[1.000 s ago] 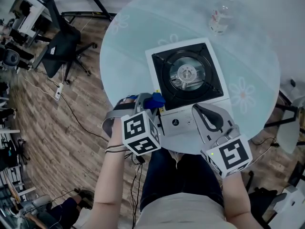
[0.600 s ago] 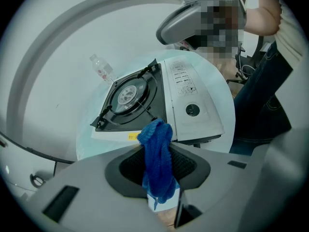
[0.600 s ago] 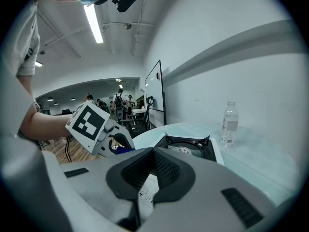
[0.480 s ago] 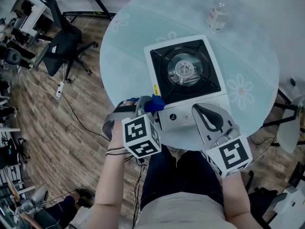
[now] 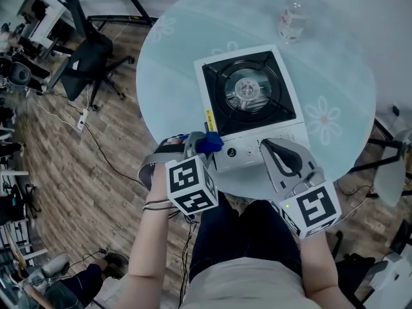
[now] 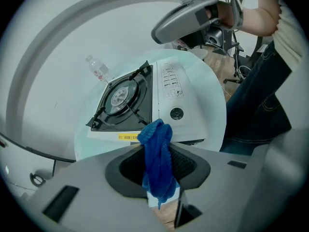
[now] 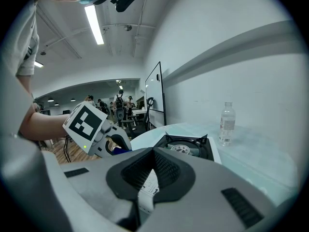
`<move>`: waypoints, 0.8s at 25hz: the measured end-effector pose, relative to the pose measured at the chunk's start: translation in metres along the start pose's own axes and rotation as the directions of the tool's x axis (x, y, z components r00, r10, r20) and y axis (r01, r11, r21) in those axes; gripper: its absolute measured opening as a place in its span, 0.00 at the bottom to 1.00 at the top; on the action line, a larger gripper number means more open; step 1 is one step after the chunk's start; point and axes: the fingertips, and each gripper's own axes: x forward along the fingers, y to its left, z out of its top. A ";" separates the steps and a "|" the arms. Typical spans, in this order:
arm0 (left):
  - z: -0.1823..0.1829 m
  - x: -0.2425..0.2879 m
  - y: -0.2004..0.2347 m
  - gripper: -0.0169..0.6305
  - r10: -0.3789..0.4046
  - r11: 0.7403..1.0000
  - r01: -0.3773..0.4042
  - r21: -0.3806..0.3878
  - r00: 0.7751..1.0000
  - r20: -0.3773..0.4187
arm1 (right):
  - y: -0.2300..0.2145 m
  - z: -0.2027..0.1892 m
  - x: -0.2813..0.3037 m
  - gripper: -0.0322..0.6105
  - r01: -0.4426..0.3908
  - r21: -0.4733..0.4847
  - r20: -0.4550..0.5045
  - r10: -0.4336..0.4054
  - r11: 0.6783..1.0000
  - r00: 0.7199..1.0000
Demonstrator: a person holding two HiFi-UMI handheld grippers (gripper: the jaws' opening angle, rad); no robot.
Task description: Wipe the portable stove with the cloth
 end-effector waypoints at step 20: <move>0.018 -0.013 -0.022 0.23 -0.044 0.983 0.051 -0.175 0.998 0.044 | -0.013 -0.009 -0.020 0.08 0.022 0.019 0.006 -0.022 1.000 1.000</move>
